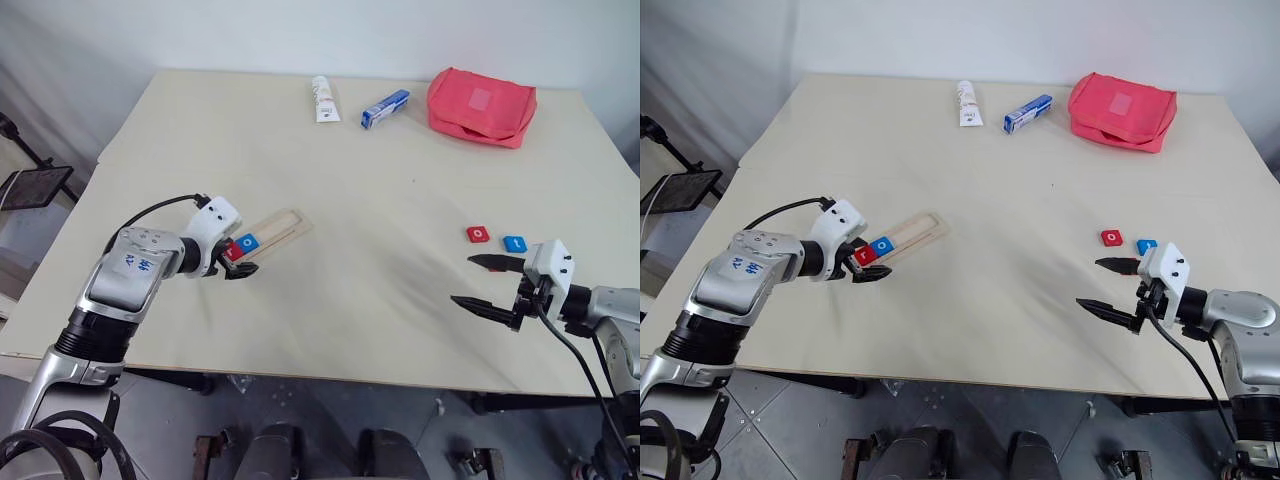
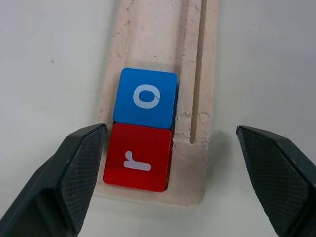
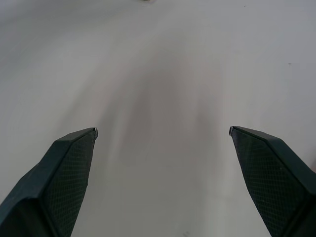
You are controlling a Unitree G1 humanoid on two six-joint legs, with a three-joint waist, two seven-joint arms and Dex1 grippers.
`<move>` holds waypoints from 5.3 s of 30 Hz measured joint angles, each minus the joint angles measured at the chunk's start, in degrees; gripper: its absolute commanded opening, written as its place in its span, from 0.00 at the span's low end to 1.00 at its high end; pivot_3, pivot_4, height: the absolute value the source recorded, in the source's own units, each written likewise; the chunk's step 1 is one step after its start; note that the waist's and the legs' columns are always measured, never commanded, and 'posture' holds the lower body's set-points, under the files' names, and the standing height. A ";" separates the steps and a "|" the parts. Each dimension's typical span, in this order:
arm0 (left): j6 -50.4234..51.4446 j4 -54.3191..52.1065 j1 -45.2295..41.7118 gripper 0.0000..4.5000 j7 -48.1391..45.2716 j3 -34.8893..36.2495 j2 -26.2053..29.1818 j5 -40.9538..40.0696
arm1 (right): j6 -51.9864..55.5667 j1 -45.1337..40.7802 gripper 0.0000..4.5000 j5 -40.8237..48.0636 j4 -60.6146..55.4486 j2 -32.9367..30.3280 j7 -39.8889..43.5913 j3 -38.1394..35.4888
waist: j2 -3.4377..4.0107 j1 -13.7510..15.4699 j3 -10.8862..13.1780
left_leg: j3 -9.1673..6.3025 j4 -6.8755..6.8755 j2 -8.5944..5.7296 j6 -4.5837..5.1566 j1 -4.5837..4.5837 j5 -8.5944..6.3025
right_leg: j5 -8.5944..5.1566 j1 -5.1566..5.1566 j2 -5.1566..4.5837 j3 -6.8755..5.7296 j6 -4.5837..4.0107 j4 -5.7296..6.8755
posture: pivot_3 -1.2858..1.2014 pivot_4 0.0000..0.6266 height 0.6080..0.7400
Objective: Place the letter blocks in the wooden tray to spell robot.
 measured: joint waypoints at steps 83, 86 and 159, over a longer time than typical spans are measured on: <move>-15.52 5.16 -14.52 0.76 -17.90 -24.50 -23.39 14.98 | -5.15 23.43 1.00 3.72 -6.19 -4.60 3.66 -15.14 | -0.08 0.39 0.05 | -0.16 0.89 -0.11 0.16 -1.12 -0.02 | 0.00 -0.90 -0.05 -0.15 0.01 0.60 | 0.52 0.24 1.00; -15.48 5.58 -14.52 0.76 -17.67 -24.51 -24.15 15.35 | -5.07 23.43 1.00 3.72 -6.73 -4.60 3.18 -15.14 | -0.08 0.48 0.05 | -0.16 0.89 -0.12 0.16 -1.12 -0.02 | 0.00 -0.89 -0.05 -0.15 0.01 0.60 | 0.52 0.24 1.00; -71.96 29.70 1.54 1.00 -44.67 1.55 -17.24 -5.60 | 13.54 24.44 1.00 6.19 -25.53 14.82 -39.56 -18.25 | -0.03 0.15 0.02 | -0.10 0.92 -0.22 0.19 -0.73 -0.03 | 0.00 -0.94 -0.18 -0.02 0.00 1.34 | 0.52 0.24 1.00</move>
